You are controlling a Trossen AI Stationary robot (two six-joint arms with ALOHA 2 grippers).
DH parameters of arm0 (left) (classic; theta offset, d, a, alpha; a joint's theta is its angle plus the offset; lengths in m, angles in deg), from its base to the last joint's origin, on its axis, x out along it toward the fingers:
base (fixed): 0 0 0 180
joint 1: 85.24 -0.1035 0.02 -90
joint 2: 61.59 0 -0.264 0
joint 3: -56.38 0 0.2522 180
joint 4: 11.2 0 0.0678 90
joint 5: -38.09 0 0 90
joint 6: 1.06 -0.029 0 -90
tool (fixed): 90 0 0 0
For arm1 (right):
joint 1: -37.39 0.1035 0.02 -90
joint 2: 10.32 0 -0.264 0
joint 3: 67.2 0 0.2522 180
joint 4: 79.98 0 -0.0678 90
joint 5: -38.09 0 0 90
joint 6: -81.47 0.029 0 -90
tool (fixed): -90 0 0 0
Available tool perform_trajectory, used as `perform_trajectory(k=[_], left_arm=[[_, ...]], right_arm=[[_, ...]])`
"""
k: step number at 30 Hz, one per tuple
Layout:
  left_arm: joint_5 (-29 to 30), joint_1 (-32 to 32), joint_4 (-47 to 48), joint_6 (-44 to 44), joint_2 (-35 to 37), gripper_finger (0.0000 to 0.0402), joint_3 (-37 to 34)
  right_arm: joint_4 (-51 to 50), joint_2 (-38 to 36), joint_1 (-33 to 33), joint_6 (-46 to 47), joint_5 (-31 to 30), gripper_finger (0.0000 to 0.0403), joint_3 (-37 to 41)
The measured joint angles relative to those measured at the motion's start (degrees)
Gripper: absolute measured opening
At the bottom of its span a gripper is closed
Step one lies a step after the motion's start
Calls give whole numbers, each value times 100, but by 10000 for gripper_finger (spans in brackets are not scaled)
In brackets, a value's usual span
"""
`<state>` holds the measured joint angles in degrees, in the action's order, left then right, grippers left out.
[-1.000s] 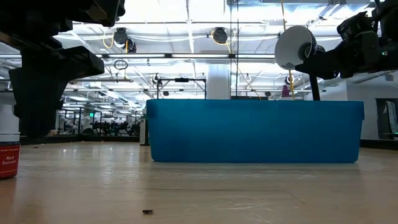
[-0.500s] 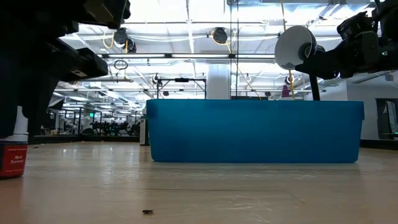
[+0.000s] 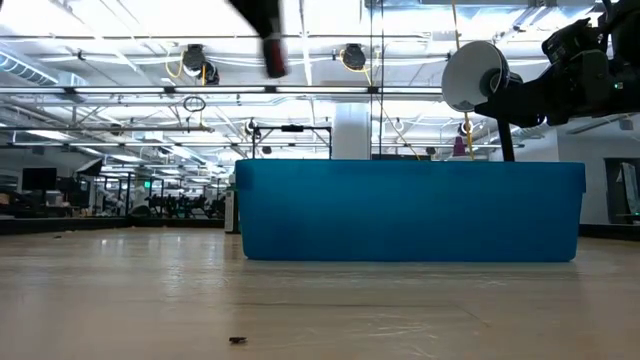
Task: Pick & Place food coloring
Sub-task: Put the small red food coloring bottle into the blue bin
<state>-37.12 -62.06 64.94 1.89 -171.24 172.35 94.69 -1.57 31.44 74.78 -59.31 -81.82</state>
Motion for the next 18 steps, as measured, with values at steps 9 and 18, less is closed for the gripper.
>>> perform_trajectory(k=[9, 18], left_arm=[[-362, -1405, -862, -383, -2, 52, -451], [-887, -1940, -1622, -734, -10, 52, -1303]], right_arm=[[1, 0, 2, 1, 0, 279, 1], [0, 0, 0, 0, 0, 279, 0]])
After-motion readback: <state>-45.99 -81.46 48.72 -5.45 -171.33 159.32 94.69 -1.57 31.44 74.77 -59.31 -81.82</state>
